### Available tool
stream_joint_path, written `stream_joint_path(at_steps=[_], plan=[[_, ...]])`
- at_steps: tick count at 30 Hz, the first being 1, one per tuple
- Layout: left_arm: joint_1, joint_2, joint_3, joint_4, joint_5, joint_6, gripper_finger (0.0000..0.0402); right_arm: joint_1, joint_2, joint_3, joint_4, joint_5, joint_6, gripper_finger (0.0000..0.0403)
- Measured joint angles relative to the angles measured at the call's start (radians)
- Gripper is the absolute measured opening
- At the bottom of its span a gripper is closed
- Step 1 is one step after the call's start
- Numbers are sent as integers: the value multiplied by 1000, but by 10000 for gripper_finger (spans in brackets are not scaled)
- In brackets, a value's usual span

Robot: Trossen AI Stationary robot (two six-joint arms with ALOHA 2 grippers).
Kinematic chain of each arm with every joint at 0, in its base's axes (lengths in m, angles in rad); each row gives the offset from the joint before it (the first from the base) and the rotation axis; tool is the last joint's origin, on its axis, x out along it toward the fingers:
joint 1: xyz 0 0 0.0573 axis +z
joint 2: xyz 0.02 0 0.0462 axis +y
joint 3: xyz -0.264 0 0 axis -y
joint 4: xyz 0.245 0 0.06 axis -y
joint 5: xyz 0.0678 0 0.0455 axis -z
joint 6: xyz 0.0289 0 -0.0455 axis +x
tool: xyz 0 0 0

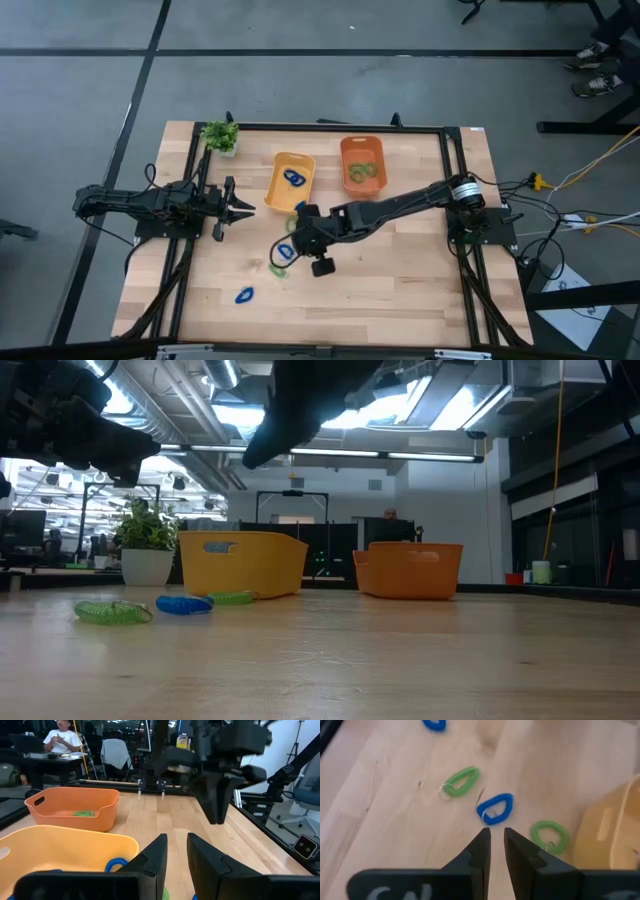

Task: Sort items
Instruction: Put the blue keychain into the yellow bin

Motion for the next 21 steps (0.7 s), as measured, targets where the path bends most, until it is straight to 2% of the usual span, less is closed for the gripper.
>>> stream_joint_path(at_steps=[4, 12, 15, 21], plan=[[0, 0, 0, 1, 0, 0, 70, 1, 25, 0, 60, -9, -7, 55], [0, 7, 0, 5, 0, 0, 70, 2, 55, 1, 147, -105, 1, 55], [0, 11, 0, -1, 0, 0, 70, 5, 56, 1, 178, -93, 46, 55], [0, 14, 0, -2, 0, 0, 70, -4, 51, 1, 213, -4, 144, 55]])
